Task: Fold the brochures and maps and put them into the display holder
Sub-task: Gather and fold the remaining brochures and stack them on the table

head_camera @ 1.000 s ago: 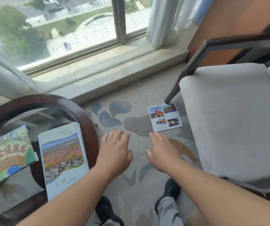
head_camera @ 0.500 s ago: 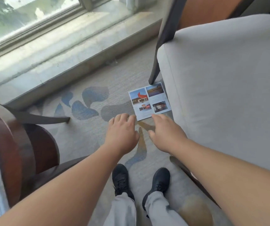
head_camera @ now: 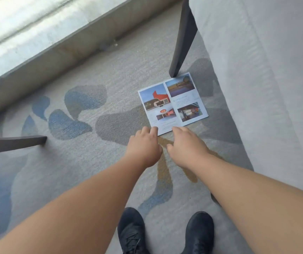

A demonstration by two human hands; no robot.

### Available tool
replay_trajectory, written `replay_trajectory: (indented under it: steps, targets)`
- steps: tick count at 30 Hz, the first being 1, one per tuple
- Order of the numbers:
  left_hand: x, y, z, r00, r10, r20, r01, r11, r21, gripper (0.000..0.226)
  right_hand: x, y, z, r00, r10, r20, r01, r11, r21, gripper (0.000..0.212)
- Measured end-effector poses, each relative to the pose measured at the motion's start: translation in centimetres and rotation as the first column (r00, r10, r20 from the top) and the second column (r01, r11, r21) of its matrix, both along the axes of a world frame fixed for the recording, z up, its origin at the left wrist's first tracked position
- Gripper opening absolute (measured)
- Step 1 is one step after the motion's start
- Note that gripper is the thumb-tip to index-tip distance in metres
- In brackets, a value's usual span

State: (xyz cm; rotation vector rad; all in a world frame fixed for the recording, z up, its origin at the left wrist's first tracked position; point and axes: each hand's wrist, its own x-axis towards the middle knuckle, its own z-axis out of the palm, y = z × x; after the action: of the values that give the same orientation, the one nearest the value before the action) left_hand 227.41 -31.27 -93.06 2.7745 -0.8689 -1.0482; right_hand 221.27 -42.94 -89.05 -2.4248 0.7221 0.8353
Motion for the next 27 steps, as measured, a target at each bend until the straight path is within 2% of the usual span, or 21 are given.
replay_trajectory:
  steps: [2,4,8,11,14,18,21,24,27]
  targets:
    - [0.3,-0.5,-3.1,0.999,-0.047,0.009,0.047,0.999,0.013,0.046,0.3,-0.1,-2.8,1.000,-0.025,-0.017,0.025,1.000,-0.006,0.051]
    - [0.7,-1.0,-5.5,1.000,-0.013,-0.020,0.014,1.000,0.015,0.045,0.7,-0.2,-4.6,0.999,-0.035,-0.031,0.035,0.999,-0.006,0.048]
    - [2.2,-2.8,-10.2,0.949,0.282,-0.142,-0.287,0.958,-0.010,0.048,2.1,-1.0,-8.5,0.997,-0.071,-0.023,0.070,0.997,-0.038,0.037]
    - [3.7,-4.3,-12.5,0.840,0.498,-0.213,-0.514,0.857,-0.024,0.045,3.0,-1.5,-10.5,0.996,-0.091,-0.012,0.091,0.995,-0.043,0.034]
    - [4.9,-5.4,-14.0,0.737,0.626,-0.254,-0.652,0.758,-0.024,0.041,3.3,-1.7,-11.6,0.995,-0.104,-0.006,0.104,0.994,-0.037,0.033]
    - [5.7,-6.2,-14.8,0.679,0.700,-0.222,-0.714,0.700,0.022,0.057,3.3,-2.3,-11.9,0.993,-0.116,0.003,0.116,0.992,-0.041,0.034]
    - [6.0,-6.8,-15.4,0.676,0.724,-0.136,-0.722,0.688,0.072,0.066,3.0,-2.7,-11.8,0.993,-0.118,0.030,0.120,0.991,-0.058,0.034]
    - [5.5,-7.7,-15.9,0.682,0.730,-0.027,-0.726,0.681,0.095,0.067,2.4,-2.6,-11.7,0.993,-0.105,0.048,0.109,0.991,-0.074,0.031]
    - [5.7,-7.7,-16.3,0.623,0.780,-0.062,-0.777,0.626,0.071,0.060,1.7,-2.2,-11.5,0.995,-0.098,0.035,0.100,0.993,-0.055,0.032]
